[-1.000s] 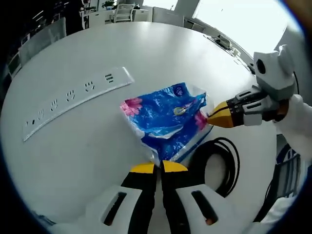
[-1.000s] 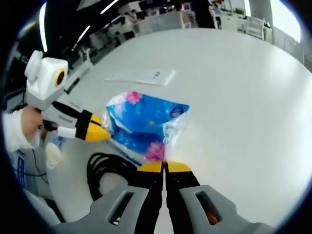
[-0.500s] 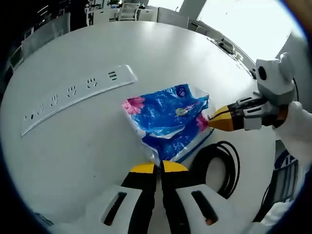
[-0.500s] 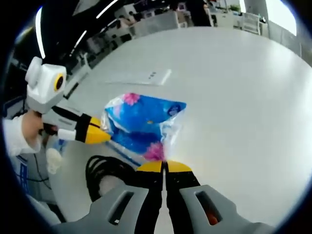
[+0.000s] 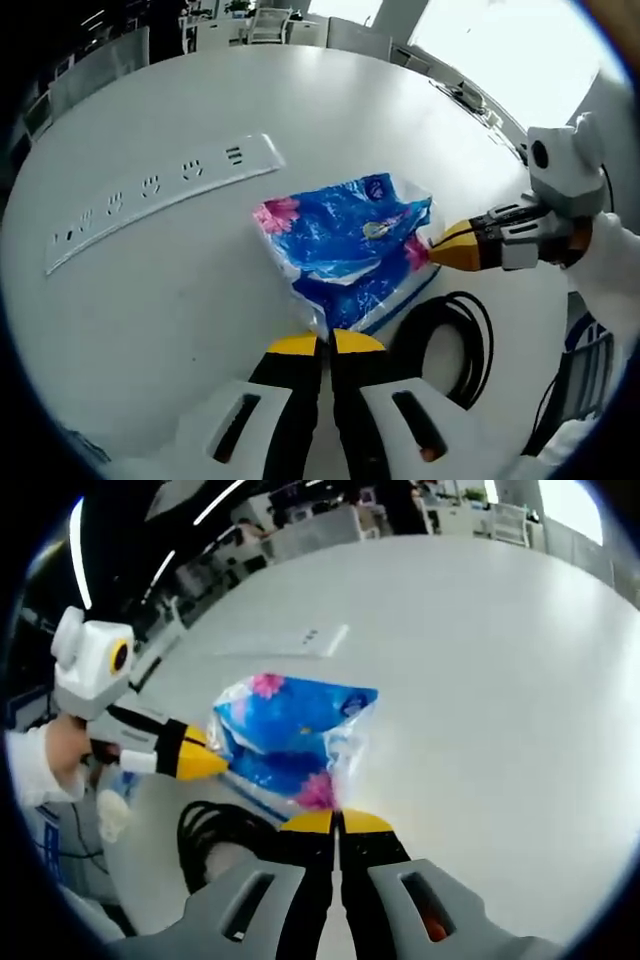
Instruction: Arrange the tabletop items into an orderly group along one side of the table until the central work area is clear of visible clutter.
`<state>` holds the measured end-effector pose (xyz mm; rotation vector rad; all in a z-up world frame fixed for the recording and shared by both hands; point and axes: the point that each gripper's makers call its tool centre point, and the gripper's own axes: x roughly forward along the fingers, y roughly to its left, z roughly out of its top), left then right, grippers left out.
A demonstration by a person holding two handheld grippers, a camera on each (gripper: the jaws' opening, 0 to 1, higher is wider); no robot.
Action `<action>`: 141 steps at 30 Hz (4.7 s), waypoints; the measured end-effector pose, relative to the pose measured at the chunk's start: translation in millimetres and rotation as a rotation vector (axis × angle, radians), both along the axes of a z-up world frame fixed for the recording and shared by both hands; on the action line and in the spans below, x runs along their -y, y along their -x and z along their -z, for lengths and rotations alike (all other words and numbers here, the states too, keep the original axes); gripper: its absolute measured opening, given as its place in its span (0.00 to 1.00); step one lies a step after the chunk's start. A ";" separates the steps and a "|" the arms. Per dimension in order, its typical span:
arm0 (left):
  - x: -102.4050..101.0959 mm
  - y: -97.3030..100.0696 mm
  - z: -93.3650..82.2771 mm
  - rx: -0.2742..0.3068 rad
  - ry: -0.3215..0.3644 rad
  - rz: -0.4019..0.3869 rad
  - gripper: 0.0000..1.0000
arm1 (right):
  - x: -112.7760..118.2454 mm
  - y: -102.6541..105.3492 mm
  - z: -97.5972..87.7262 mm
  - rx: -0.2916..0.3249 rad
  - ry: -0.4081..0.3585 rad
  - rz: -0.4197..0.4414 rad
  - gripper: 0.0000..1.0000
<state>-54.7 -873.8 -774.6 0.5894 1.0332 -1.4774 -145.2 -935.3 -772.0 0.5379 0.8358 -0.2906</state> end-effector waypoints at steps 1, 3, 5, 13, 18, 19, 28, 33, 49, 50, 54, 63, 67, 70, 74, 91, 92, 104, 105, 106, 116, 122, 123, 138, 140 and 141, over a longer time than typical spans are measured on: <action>-0.1 0.7 -0.1 0.009 0.000 0.009 0.00 | -0.2 0.1 0.0 -0.003 -0.003 0.004 0.00; 0.0 0.7 0.0 0.012 -0.001 0.012 0.00 | -0.4 -0.1 0.4 -0.008 -0.004 0.006 0.00; -0.2 0.6 0.3 0.008 -0.003 0.006 0.00 | -1.6 -0.6 0.4 -0.010 0.012 -0.007 0.00; 1.4 -1.6 2.8 -0.001 -0.009 -0.009 0.00 | 5.6 1.2 -3.5 0.003 0.054 0.031 0.10; 1.2 -1.5 3.4 -0.009 -0.008 -0.018 0.00 | 8.6 2.2 -17.6 0.056 0.073 0.075 0.15; 1.1 -1.7 3.5 -0.012 -0.008 -0.021 0.00 | 6.1 3.6 -19.6 0.063 0.080 0.072 0.15; 3.2 -6.8 -2.4 0.032 0.025 -0.029 0.24 | -11.5 26.5 -23.8 0.127 0.052 0.163 0.14; 1.4 -10.1 -16.8 0.024 0.058 -0.061 0.28 | -20.4 40.9 -28.8 0.155 0.029 0.208 0.13; -27.3 -7.6 -75.5 0.141 0.193 -0.091 1.00 | -50.5 62.1 -71.3 0.270 0.089 0.231 0.50; -30.7 -5.4 -79.7 0.149 0.199 -0.088 0.99 | -52.7 62.3 -74.3 0.272 0.092 0.226 0.54; -50.3 5.0 -93.9 0.166 0.211 -0.083 1.00 | -64.7 61.7 -90.2 0.293 0.109 0.189 0.61; -91.1 -5.6 -111.7 0.183 0.242 -0.090 1.00 | -93.5 52.1 -111.7 0.323 0.123 0.132 0.61; -104.2 -23.3 -117.7 0.195 0.248 -0.066 1.00 | -103.3 51.0 -120.2 0.317 0.137 0.153 0.60; -108.9 -34.2 -119.4 0.177 0.266 -0.052 1.00 | -109.1 53.0 -124.9 0.306 0.152 0.162 0.59; -116.4 -50.8 -116.3 0.158 0.257 -0.028 0.99 | -107.9 55.5 -128.6 0.303 0.156 0.224 0.58; -127.8 -69.7 -111.2 0.148 0.275 -0.106 0.97 | -106.3 41.2 -117.3 0.290 0.100 0.174 0.56; -129.0 -69.6 -109.8 0.152 0.273 -0.104 0.97 | -109.1 40.8 -114.1 0.280 0.099 0.153 0.56; -145.5 -82.1 -90.5 0.152 0.220 -0.121 0.96 | -108.9 17.8 -101.0 0.273 0.069 0.127 0.54; -145.1 -84.2 -90.8 0.152 0.221 -0.126 0.96 | -108.5 16.5 -101.3 0.272 0.070 0.125 0.54; -143.9 -86.5 -91.5 0.149 0.225 -0.131 0.96 | -108.3 15.1 -101.6 0.270 0.072 0.120 0.54; -149.6 -84.0 -92.2 0.140 0.245 -0.152 0.95 | -105.8 6.3 -106.1 0.257 0.085 0.084 0.54; -176.6 -95.2 -92.1 0.118 0.254 -0.248 0.94 | -108.9 -9.3 -108.6 0.260 0.086 0.046 0.54; -180.2 -97.8 -92.9 0.114 0.259 -0.262 0.94 | -109.9 -11.6 -108.2 0.259 0.085 0.039 0.54; -244.7 -114.6 -84.5 0.073 0.275 -0.455 0.91 | -137.6 -51.4 -104.6 0.252 0.055 -0.085 0.51; -252.7 -114.9 -82.4 0.074 0.272 -0.469 0.91 | -139.7 -54.4 -104.6 0.252 0.051 -0.095 0.51; -256.2 -116.0 -81.7 0.077 0.271 -0.480 0.91 | -140.4 -55.3 -104.7 0.252 0.050 -0.099 0.51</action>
